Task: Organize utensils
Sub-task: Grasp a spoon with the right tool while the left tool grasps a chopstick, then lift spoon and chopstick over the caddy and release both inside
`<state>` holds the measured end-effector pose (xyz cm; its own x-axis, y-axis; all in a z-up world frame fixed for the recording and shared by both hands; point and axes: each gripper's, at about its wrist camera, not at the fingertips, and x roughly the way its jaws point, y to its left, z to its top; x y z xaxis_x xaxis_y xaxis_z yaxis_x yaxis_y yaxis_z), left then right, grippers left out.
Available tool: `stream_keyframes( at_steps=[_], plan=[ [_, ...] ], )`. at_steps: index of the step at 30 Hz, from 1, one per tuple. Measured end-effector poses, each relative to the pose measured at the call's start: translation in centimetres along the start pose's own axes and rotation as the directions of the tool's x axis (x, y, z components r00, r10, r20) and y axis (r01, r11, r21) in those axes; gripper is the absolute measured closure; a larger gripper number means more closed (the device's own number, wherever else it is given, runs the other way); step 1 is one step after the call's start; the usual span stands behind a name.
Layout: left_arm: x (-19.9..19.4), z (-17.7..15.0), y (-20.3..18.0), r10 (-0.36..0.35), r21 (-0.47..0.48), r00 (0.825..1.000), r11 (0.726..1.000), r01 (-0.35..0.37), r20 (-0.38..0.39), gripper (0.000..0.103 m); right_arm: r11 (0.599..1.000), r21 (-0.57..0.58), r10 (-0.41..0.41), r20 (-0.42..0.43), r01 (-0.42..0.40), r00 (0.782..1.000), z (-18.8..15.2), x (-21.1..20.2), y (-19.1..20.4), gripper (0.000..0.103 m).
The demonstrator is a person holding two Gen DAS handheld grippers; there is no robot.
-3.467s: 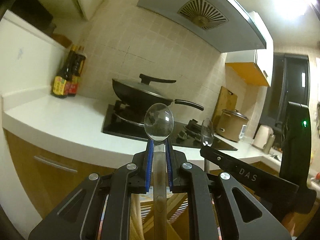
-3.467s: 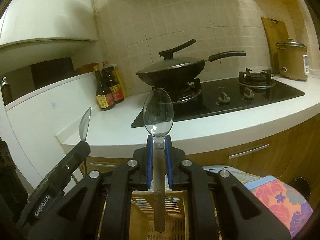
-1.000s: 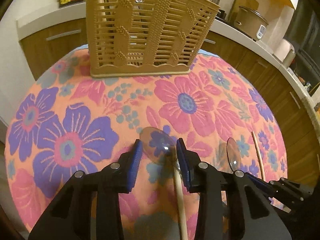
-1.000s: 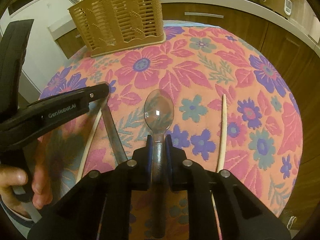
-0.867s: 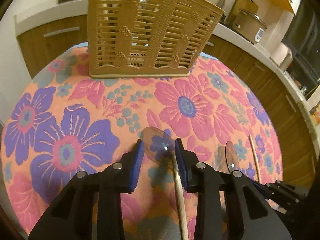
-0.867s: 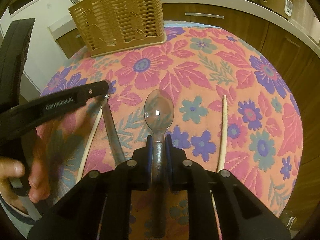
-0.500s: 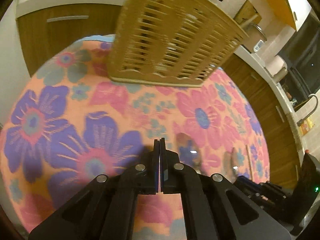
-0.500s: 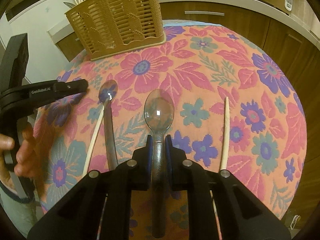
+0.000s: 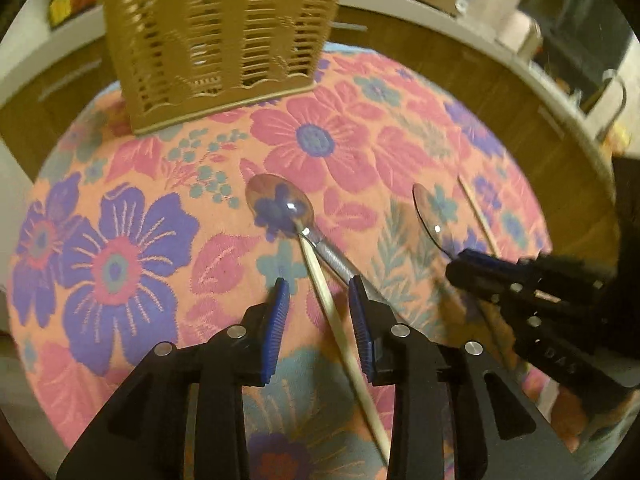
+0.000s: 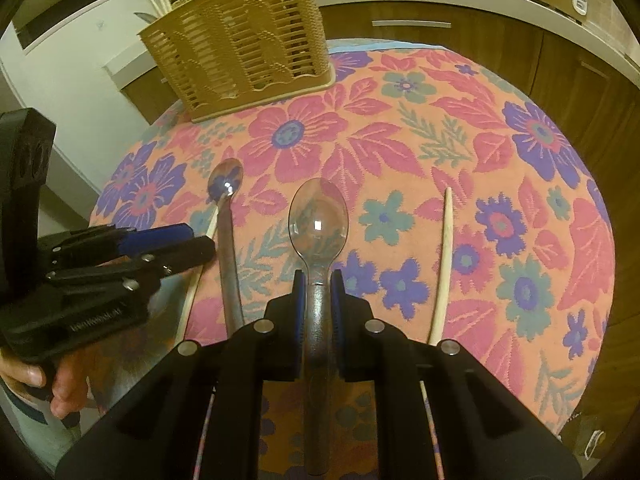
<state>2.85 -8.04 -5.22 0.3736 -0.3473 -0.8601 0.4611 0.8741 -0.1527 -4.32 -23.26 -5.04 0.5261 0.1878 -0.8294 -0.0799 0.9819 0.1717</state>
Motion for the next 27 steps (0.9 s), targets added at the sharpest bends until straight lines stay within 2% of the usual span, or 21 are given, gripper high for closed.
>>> stream_keyframes(
  at_steps=[2,5,9,13,15,17,19,23,27],
  plan=[
    [0.2,0.3,-0.1,0.030,0.027,1.000,0.999,-0.030,0.001,0.074,1.000,-0.005,-0.002,-0.004,0.002,1.000,0.0,0.2,0.2,0.093],
    [0.4,0.4,-0.6,0.091,0.078,0.996,0.993,-0.091,0.007,0.081,1.000,-0.009,-0.010,-0.018,0.010,1.000,0.0,0.7,0.2,0.093],
    [0.0,0.1,-0.4,0.080,0.134,0.997,0.988,-0.076,-0.023,0.083,1.000,-0.014,-0.016,-0.020,0.016,1.000,0.1,0.6,0.2,0.093],
    [0.4,0.7,-0.6,0.082,0.116,0.996,0.990,-0.079,-0.028,0.083,1.000,-0.011,-0.018,-0.023,0.018,1.000,0.7,0.9,0.1,0.093],
    [0.5,0.6,-1.2,0.109,0.130,0.994,0.986,-0.105,-0.020,0.083,1.000,-0.012,-0.010,-0.030,0.009,0.999,1.3,1.2,0.4,0.093],
    [0.5,0.0,-1.7,0.148,0.155,0.989,0.977,-0.147,0.005,0.088,1.000,-0.010,-0.005,-0.039,0.005,0.999,1.7,1.5,0.5,0.093],
    [0.1,-0.3,-1.3,0.151,0.140,0.988,0.979,-0.151,0.017,0.099,1.000,-0.017,-0.020,-0.031,0.019,0.999,1.9,1.5,0.7,0.093],
    [-1.2,-1.0,1.3,0.108,0.053,0.994,0.993,-0.110,0.034,0.099,1.000,0.005,-0.020,-0.010,0.020,1.000,2.4,1.3,0.4,0.093],
    [-2.3,-1.2,4.4,0.084,-0.021,0.995,0.996,-0.083,0.061,0.099,0.999,-0.017,-0.043,-0.039,0.042,0.998,3.0,2.1,0.4,0.092]
  ],
)
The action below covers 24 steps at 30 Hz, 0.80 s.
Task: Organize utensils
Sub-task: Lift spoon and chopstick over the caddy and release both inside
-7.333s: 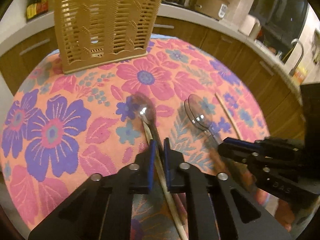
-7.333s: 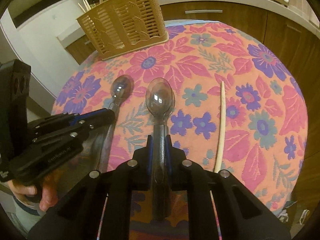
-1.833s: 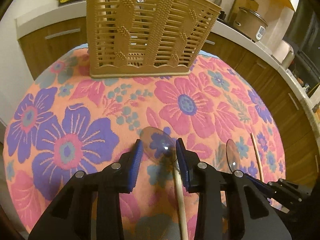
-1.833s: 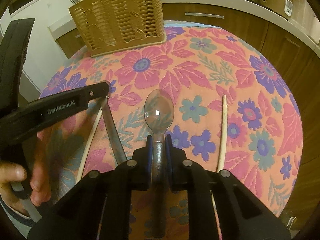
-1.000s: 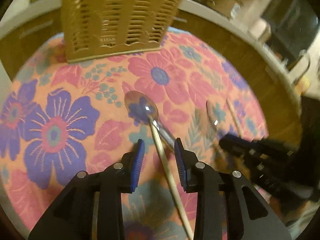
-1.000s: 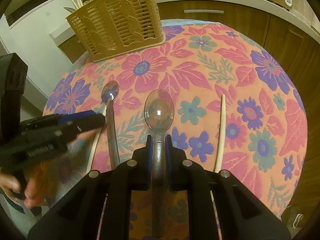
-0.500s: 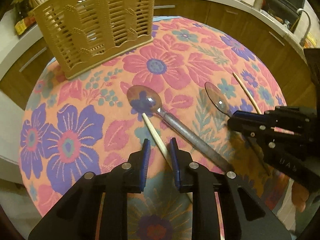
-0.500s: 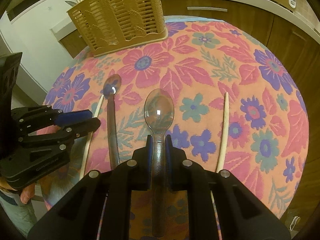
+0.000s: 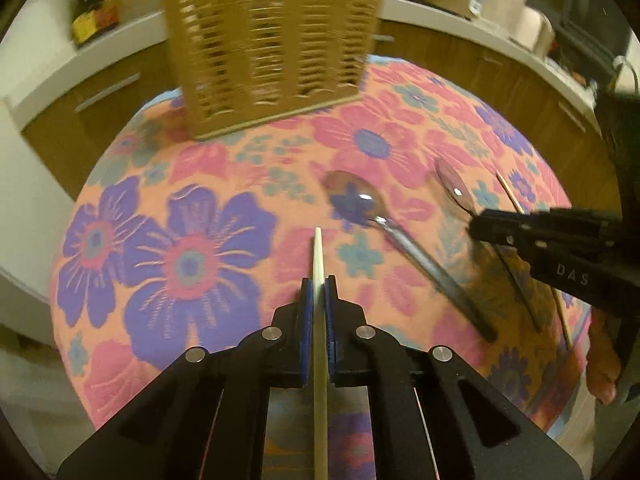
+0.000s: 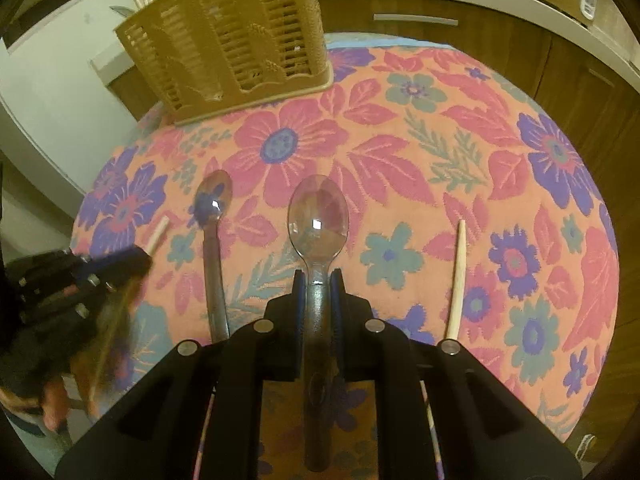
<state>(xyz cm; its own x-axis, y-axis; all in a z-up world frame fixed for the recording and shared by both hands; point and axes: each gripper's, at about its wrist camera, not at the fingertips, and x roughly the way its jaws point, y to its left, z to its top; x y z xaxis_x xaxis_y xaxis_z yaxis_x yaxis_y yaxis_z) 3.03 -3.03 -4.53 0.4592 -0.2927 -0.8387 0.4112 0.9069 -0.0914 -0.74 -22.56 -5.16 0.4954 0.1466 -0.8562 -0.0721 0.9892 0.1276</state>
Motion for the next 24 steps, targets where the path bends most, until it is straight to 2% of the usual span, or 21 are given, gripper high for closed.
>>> stream_keyframes(
  at_steps=[3,5,7,9,10,11,12,15,18,22,24],
  plan=[
    [-0.6,0.1,1.1,-0.028,-0.023,0.999,0.999,0.029,0.026,0.099,1.000,-0.016,-0.001,-0.043,0.001,0.999,0.5,0.2,0.3,0.085],
    [-1.1,0.2,1.6,-0.038,-0.027,0.998,0.999,0.040,0.048,0.099,1.000,-0.028,0.006,-0.071,-0.008,0.997,0.8,0.4,0.7,0.071],
    [-1.6,0.4,1.9,-0.053,-0.028,0.996,0.998,0.055,0.070,0.099,0.999,-0.051,-0.003,-0.115,-0.002,0.993,1.3,0.7,1.4,0.068],
    [-2.2,0.5,2.2,-0.062,-0.028,0.994,0.997,0.065,0.095,0.099,0.996,-0.071,-0.054,-0.133,0.045,0.990,1.7,1.1,2.1,0.068],
    [-2.6,0.6,2.3,-0.068,-0.030,0.991,0.997,0.072,0.114,0.099,0.994,-0.084,-0.075,-0.137,0.064,0.988,1.9,1.3,2.4,0.073],
    [-3.0,0.7,2.4,-0.072,-0.034,0.989,0.996,0.077,0.131,0.099,0.992,-0.095,-0.101,-0.136,0.089,0.985,2.0,1.4,2.7,0.086],
    [-3.1,0.9,2.4,-0.074,-0.038,0.987,0.996,0.080,0.143,0.099,0.986,-0.113,-0.134,-0.128,0.120,0.983,2.1,1.5,3.0,0.091],
    [-4.4,1.4,3.4,-0.077,-0.055,0.975,0.994,0.090,0.210,0.099,0.991,-0.096,-0.107,-0.116,0.096,0.987,2.6,1.5,3.2,0.093],
    [-6.7,2.5,4.4,-0.099,-0.073,0.948,0.989,0.126,0.302,0.099,0.996,-0.084,-0.032,-0.050,0.027,0.998,3.6,0.1,3.6,0.093],
    [-10.5,5.2,5.2,-0.125,-0.066,0.887,0.983,0.172,0.446,0.099,0.994,-0.108,0.043,0.084,-0.034,0.995,6.1,-3.4,4.7,0.093],
    [-12.3,7.2,5.5,-0.139,-0.062,0.846,0.978,0.198,0.514,0.099,0.990,-0.128,0.084,0.160,-0.064,0.983,8.0,-5.4,5.2,0.093]
  ],
)
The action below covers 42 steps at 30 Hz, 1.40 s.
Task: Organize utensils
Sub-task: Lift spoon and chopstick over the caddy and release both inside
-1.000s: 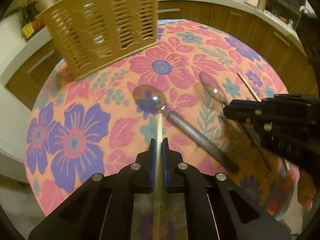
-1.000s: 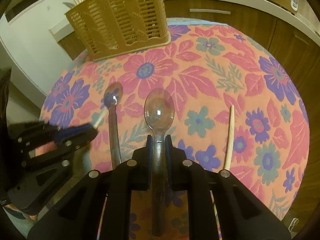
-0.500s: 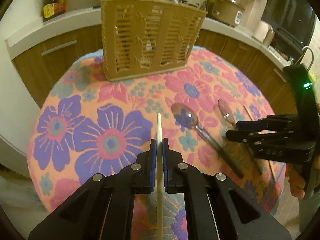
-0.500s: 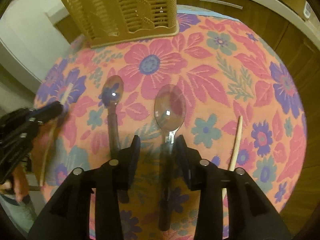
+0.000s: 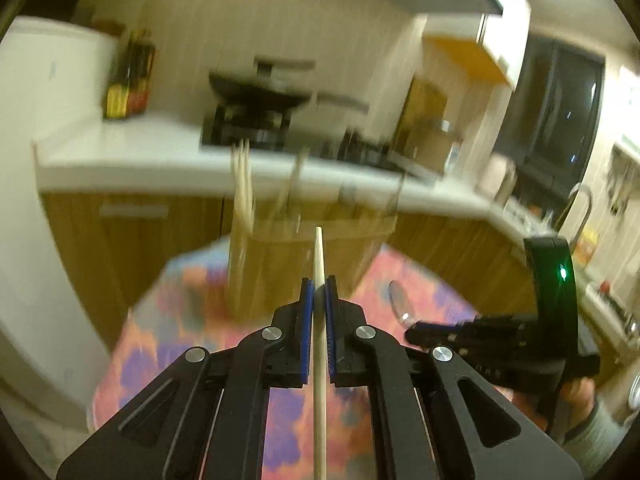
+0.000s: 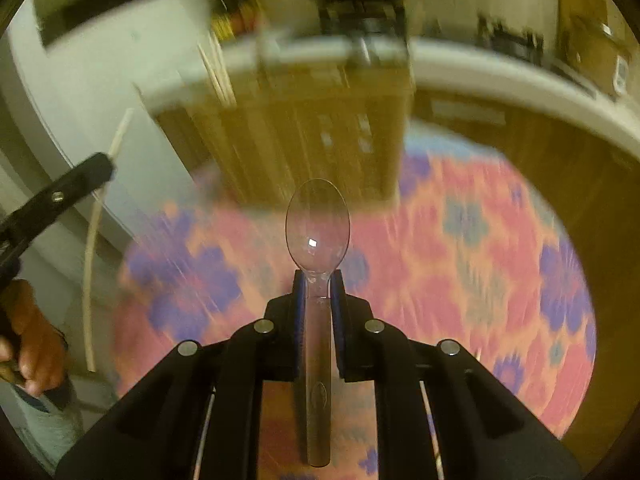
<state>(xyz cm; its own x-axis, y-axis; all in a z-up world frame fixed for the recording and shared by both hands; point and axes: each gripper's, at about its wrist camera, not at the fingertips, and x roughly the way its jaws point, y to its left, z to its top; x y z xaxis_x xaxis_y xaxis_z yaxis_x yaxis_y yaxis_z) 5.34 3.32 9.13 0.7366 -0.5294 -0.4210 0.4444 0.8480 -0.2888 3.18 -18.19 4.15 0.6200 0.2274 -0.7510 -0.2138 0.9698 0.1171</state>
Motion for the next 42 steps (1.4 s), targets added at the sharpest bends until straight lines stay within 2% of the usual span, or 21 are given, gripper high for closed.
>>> stream_keyframes(
  at_steps=[3,6,10,15,18,22,26,30,35,41,42],
  plan=[
    [0.1,3.1,-0.6,-0.012,-0.002,0.997,1.000,0.012,0.081,0.099,1.000,-0.019,0.027,0.120,-0.025,0.992,3.7,-1.9,0.8,0.093],
    [2.0,6.7,-1.5,0.022,-0.007,0.991,1.000,-0.021,0.134,0.099,0.999,-0.019,0.041,0.229,-0.037,0.973,7.2,-3.1,0.5,0.093],
    [4.6,9.8,-2.1,0.028,-0.038,0.983,0.999,-0.021,0.180,0.099,0.997,0.033,0.059,0.311,-0.073,0.948,11.0,-3.6,-0.7,0.093],
    [8.0,12.3,-2.3,0.050,-0.057,0.960,0.998,-0.036,0.275,0.099,0.996,0.070,0.020,0.411,-0.054,0.911,14.3,-2.6,-2.1,0.093],
    [9.5,12.6,-2.1,0.060,-0.066,0.945,0.997,-0.041,0.323,0.099,0.994,0.097,0.001,0.450,-0.050,0.893,15.4,-1.5,-2.8,0.093],
    [11.7,12.0,-1.7,0.070,-0.069,0.932,0.996,-0.049,0.354,0.099,0.993,0.122,-0.069,0.513,0.007,0.856,15.6,0.1,-3.6,0.093],
    [13.0,10.6,-1.7,0.121,-0.054,0.914,0.993,-0.109,0.387,0.099,0.990,0.132,-0.113,0.539,0.049,0.835,15.5,2.0,-4.3,0.093],
    [13.5,9.4,-1.8,0.137,-0.042,0.897,0.990,-0.132,0.420,0.099,0.986,0.146,-0.145,0.571,0.074,0.808,14.7,2.9,-4.8,0.093],
    [13.6,8.3,-1.1,0.112,-0.061,0.902,0.994,-0.095,0.417,0.098,0.987,0.132,-0.147,0.580,0.086,0.801,13.6,3.0,-4.8,0.092],
    [12.6,7.3,0.3,0.064,-0.099,0.929,0.995,-0.030,0.364,0.095,0.991,0.109,-0.124,0.546,0.077,0.829,12.3,1.9,-4.8,0.089],
    [12.4,7.2,0.4,0.053,-0.098,0.933,0.995,-0.019,0.356,0.087,0.992,0.107,-0.114,0.539,0.067,0.835,12.0,1.5,-4.8,0.085]
  ],
)
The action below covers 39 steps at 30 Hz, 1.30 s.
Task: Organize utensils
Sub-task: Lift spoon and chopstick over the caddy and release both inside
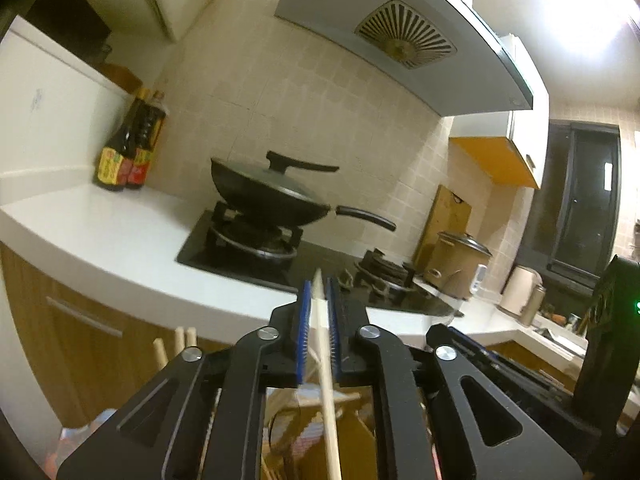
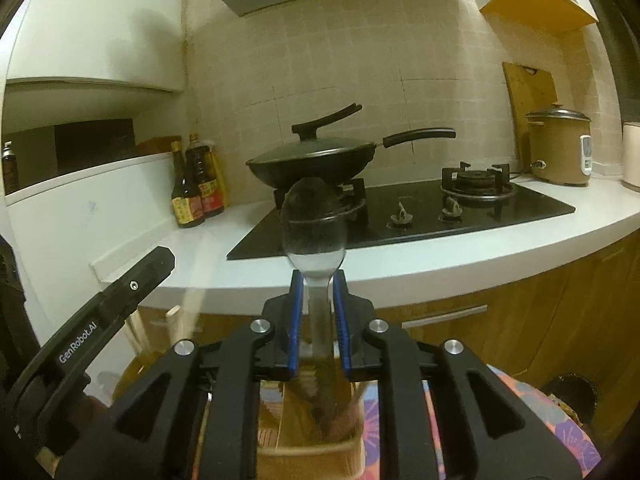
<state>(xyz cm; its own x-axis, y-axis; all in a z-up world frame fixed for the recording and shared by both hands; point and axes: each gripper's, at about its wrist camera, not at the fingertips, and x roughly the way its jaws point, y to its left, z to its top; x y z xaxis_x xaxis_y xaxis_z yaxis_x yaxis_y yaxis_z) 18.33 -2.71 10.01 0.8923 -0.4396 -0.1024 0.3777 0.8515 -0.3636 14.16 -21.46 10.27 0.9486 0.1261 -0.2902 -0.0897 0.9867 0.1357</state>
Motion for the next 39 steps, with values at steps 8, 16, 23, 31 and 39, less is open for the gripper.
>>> stream_keyframes(
  at_steps=[8,16,23,31,39],
  plan=[
    [-2.3,0.4,0.9,-0.021,-0.029,0.998,0.999,0.019,-0.063,0.062,0.999,0.027,0.045,-0.078,-0.043,0.996,-0.8,-3.8,-0.5,0.082],
    [-5.2,1.8,0.4,-0.041,-0.008,0.991,0.999,0.041,-0.125,0.062,0.997,0.040,0.075,-0.210,-0.068,0.975,-1.5,-6.4,-0.5,0.082],
    [-0.2,2.8,-2.7,-0.033,0.070,0.859,0.994,0.080,-0.511,0.069,0.995,0.084,0.073,-0.284,-0.051,0.956,-1.5,-8.3,-1.5,0.082],
    [6.0,0.6,-5.5,0.161,0.277,0.674,0.959,0.067,-0.721,0.078,0.990,0.139,0.061,-0.306,-0.019,0.950,-2.3,-10.1,-4.8,0.082],
    [7.9,-1.4,-5.3,0.269,0.358,0.625,0.933,0.019,-0.733,0.099,0.985,0.171,0.083,-0.302,-0.031,0.950,-3.2,-10.3,-6.5,0.082]
  ],
)
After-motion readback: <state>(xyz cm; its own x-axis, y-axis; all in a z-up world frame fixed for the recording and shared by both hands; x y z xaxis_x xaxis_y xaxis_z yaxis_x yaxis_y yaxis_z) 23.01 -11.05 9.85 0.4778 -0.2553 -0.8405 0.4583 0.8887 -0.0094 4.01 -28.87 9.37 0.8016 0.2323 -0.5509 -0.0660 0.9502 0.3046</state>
